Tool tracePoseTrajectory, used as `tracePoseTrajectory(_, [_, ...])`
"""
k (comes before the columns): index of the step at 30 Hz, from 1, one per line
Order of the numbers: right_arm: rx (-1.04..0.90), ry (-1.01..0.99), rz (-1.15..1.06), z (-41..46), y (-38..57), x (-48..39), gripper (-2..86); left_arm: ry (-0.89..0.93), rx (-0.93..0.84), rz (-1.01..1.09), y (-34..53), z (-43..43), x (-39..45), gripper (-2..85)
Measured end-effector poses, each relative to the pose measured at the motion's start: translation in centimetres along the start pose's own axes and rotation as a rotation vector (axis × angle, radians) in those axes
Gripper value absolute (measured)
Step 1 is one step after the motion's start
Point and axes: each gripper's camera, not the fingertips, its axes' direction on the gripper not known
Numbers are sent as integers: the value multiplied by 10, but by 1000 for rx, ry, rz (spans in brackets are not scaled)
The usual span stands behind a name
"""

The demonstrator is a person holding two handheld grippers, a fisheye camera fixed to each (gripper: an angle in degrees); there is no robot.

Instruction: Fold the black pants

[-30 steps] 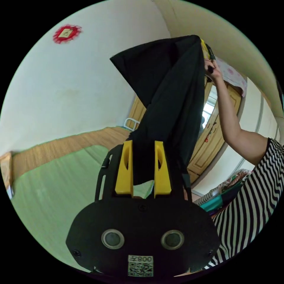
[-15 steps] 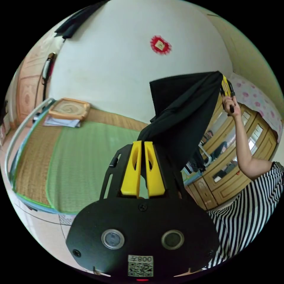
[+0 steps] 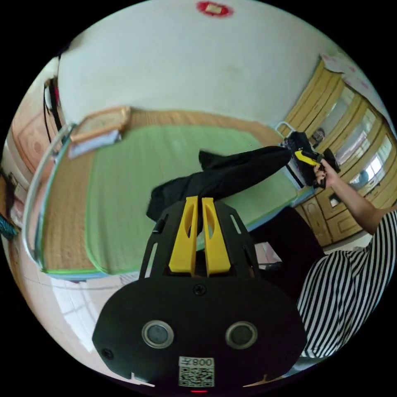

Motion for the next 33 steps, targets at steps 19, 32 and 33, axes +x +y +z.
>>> tracePoseTrajectory(19, [-444, 729, -1052, 272, 127, -67, 124, 51, -135, -35, -42, -25, -12, 16])
tracePoseTrajectory(32, [-272, 466, -740, 50, 50, -18, 34, 50, 47, -67, -43, -122, -28, 16])
tracePoseTrajectory(33, [-243, 396, -683, 10, 39, -9, 31, 44, 87, -71, -42, -138, -30, 16])
